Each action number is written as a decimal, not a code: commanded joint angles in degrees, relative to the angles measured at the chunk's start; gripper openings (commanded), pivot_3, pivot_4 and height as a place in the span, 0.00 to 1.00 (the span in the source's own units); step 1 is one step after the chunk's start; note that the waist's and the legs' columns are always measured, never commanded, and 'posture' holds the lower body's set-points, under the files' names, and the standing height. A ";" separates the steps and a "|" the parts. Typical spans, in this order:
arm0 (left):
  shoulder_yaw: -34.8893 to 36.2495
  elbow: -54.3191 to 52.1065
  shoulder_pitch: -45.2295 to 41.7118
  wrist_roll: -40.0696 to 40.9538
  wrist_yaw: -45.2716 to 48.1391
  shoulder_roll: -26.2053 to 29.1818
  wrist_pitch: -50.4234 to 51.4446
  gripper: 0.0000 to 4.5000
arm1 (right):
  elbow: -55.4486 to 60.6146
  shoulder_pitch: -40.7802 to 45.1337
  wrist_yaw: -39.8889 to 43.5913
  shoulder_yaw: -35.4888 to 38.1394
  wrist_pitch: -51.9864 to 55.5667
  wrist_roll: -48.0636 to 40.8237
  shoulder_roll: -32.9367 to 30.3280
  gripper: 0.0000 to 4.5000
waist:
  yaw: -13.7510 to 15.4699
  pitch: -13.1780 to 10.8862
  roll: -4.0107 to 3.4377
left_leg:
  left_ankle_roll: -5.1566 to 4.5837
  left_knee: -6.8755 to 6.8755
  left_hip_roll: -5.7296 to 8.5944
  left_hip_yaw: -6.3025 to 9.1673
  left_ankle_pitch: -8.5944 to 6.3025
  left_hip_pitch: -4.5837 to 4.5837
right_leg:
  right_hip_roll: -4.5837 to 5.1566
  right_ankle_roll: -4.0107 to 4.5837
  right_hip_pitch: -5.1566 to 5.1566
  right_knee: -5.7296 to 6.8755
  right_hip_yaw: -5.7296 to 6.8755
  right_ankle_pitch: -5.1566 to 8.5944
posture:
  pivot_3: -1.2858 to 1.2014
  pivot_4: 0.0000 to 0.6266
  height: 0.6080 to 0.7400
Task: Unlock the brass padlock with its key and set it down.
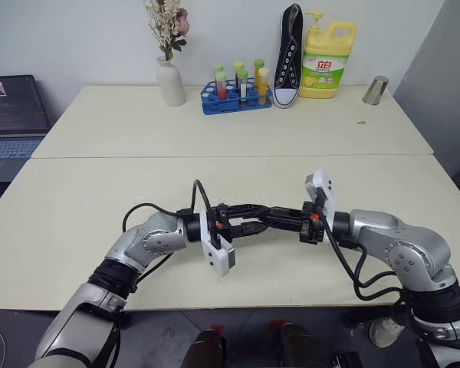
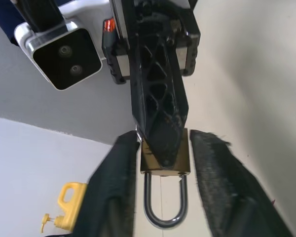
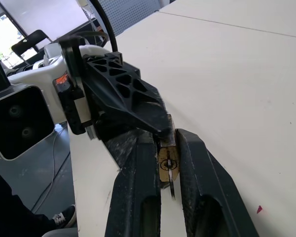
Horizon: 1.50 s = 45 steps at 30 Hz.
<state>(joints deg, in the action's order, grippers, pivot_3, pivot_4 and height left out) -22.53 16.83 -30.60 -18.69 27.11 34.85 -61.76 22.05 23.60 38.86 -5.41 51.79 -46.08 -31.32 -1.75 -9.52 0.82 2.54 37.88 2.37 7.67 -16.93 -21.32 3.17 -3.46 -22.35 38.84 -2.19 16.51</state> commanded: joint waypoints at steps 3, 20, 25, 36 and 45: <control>1.13 -5.44 2.43 6.43 1.29 1.92 -0.39 0.84 | 0.94 0.09 1.01 2.09 -1.54 1.30 -1.43 0.03 | 0.04 -0.01 -0.01 | 0.00 -0.01 -0.05 0.01 0.00 0.00 | 0.01 0.00 0.00 0.00 -0.02 0.00 | 0.52 0.24 1.00; 6.18 -8.15 0.93 38.67 21.51 -4.23 48.29 0.32 | 4.96 -1.02 3.33 2.02 -2.58 1.87 -3.59 0.03 | -0.08 -0.01 -0.01 | -0.01 0.01 0.00 0.01 0.00 0.01 | -0.04 0.00 0.02 0.00 0.02 0.00 | 0.52 0.24 1.00; 7.00 -9.73 2.01 39.12 24.72 -6.98 53.30 0.00 | 5.39 -1.47 3.62 1.97 -2.46 1.78 -3.58 0.03 | -0.08 -0.01 -0.01 | 0.00 0.02 0.01 0.01 0.00 0.00 | -0.04 0.00 0.02 -0.02 0.01 0.00 | 0.52 0.24 1.00; 8.92 -14.37 6.11 39.94 30.10 -7.34 58.66 0.00 | 4.70 -1.60 3.95 2.02 -2.98 2.47 -3.47 0.03 | -0.07 -0.01 -0.01 | 0.00 0.01 -0.04 -0.01 0.00 0.01 | -0.02 0.00 0.02 -0.04 -0.03 0.00 | 0.52 0.24 1.00; 10.88 -19.12 7.66 40.81 30.18 -8.73 63.01 0.00 | 3.78 -1.48 4.42 1.77 -3.47 3.21 -3.39 0.03 | 0.04 -0.01 -0.01 | 0.00 0.01 -0.05 0.00 0.00 0.00 | -0.01 0.00 0.02 -0.07 -0.02 0.00 | 0.52 0.24 1.00</control>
<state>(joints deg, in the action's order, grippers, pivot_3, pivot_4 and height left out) -13.03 0.63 -23.05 21.34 57.00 26.59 0.90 24.93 21.61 42.52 -4.13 49.49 -42.95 -34.82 -1.71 -9.53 0.82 2.54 37.88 2.31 7.67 -16.93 -21.32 3.16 -3.46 -22.32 38.77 -2.21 16.51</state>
